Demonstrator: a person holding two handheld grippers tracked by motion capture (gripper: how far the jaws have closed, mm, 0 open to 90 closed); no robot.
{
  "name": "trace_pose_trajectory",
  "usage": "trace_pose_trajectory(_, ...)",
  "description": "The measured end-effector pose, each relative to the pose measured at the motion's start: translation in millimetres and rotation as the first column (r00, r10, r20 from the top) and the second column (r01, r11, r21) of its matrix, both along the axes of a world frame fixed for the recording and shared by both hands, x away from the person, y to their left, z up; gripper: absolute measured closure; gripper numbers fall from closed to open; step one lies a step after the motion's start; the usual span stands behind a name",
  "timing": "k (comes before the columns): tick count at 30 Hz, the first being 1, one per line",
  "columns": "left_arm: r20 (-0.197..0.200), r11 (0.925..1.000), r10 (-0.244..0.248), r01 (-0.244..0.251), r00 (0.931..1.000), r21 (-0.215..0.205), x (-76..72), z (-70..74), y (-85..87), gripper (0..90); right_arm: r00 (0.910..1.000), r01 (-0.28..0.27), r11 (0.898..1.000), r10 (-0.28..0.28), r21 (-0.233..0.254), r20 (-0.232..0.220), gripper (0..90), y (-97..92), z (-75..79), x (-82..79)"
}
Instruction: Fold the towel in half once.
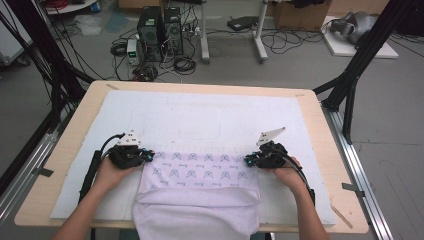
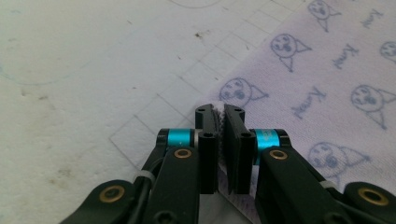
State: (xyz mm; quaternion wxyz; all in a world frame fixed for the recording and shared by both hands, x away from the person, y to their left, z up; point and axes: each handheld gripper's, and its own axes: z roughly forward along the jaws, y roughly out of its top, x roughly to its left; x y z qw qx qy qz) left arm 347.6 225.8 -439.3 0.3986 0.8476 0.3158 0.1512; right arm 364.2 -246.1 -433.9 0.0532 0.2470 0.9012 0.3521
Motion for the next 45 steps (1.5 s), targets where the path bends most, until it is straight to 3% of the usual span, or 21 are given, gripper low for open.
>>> trace_pose_trajectory(3,0.033,0.9986,0.046,-0.045,0.9984,-0.026,9.6,8.1,2.2,85.5,0.9977,0.042,0.999,-0.041,-0.007,0.054,84.6,-1.8,7.1,6.0)
trace_pose_trajectory(5,0.059,0.9946,0.089,-0.086,0.9943,-0.059,23.3,20.9,2.9,85.8,0.9926,0.086,0.996,-0.085,-0.002,0.087,84.9,-3.9,15.7,15.2)
trace_pose_trajectory(8,0.107,0.991,0.128,-0.122,0.986,-0.055,47.1,45.0,-0.6,85.9,0.9815,0.151,0.988,-0.155,0.043,0.113,84.9,-8.6,36.1,37.7)
trace_pose_trajectory(10,0.129,0.9898,0.14,-0.136,0.9817,-0.041,62.0,60.6,-4.2,85.9,0.9743,0.176,0.984,-0.18,0.037,0.136,85.4,-9.1,50.4,50.4)
trace_pose_trajectory(12,0.159,0.9896,0.143,-0.143,0.9768,-0.013,79.5,82.4,-9.1,85.9,0.9635,0.201,0.979,-0.205,0.04,0.172,85.5,-9.8,70.7,63.1)
trace_pose_trajectory(17,0.231,0.9839,0.175,-0.179,0.9569,-0.007,110.8,131.8,-12.9,85.8,0.9438,0.227,0.973,-0.229,0.036,0.239,85.5,-8.7,124.3,90.9)
trace_pose_trajectory(20,0.253,0.9784,0.202,-0.207,0.946,-0.01,122.0,147.1,-12.9,83.7,0.938,0.232,0.972,-0.231,0.028,0.258,85.0,-5.3,145.9,103.3)
trace_pose_trajectory(21,0.254,0.9736,0.224,-0.227,0.9409,-0.017,123.5,145.9,-12.4,78.5,0.9375,0.23,0.973,-0.229,0.027,0.263,84.2,-4.3,147.1,105.7)
trace_pose_trajectory(24,0.185,0.9729,0.224,-0.231,0.9569,0.014,125.4,129.9,-6.6,59.4,0.9454,0.254,0.967,-0.256,0.039,0.202,66.8,-4.6,130.7,113.4)
trace_pose_trajectory(30,0.111,0.9786,0.203,-0.206,0.9727,0.01,102.2,83.4,12.1,56.0,0.9565,0.255,0.966,-0.258,0.045,0.135,57.4,-6.1,83.8,99.4)
trace_pose_trajectory(32,0.099,0.9823,0.187,-0.187,0.9773,-0.01,92.0,72.0,14.8,55.2,0.9658,0.244,0.97,-0.244,0.019,0.087,52.0,-2.9,73.3,92.9)
trace_pose_trajectory(34,0.084,0.9849,0.173,-0.172,0.9813,-0.017,83.1,63.6,15.7,54.7,0.9697,0.217,0.976,-0.218,0.02,0.111,52.7,0.8,67.3,82.3)
trace_pose_trajectory(36,0.078,0.9869,0.159,-0.157,0.9841,-0.037,75.4,58.1,15.6,53.5,0.9741,0.205,0.978,-0.207,0.031,0.091,51.7,3.3,63.3,74.9)
trace_pose_trajectory(41,0.067,0.9958,0.088,-0.086,0.9939,-0.033,53.1,46.3,9.9,53.7,0.9812,0.166,0.985,-0.169,0.04,0.093,51.7,7.8,51.2,52.1)
trace_pose_trajectory(45,0.053,0.9983,0.042,-0.04,0.9977,-0.043,38.8,36.3,4.6,56.9,0.9852,0.138,0.989,-0.143,0.057,0.095,52.2,12.3,41.9,33.8)
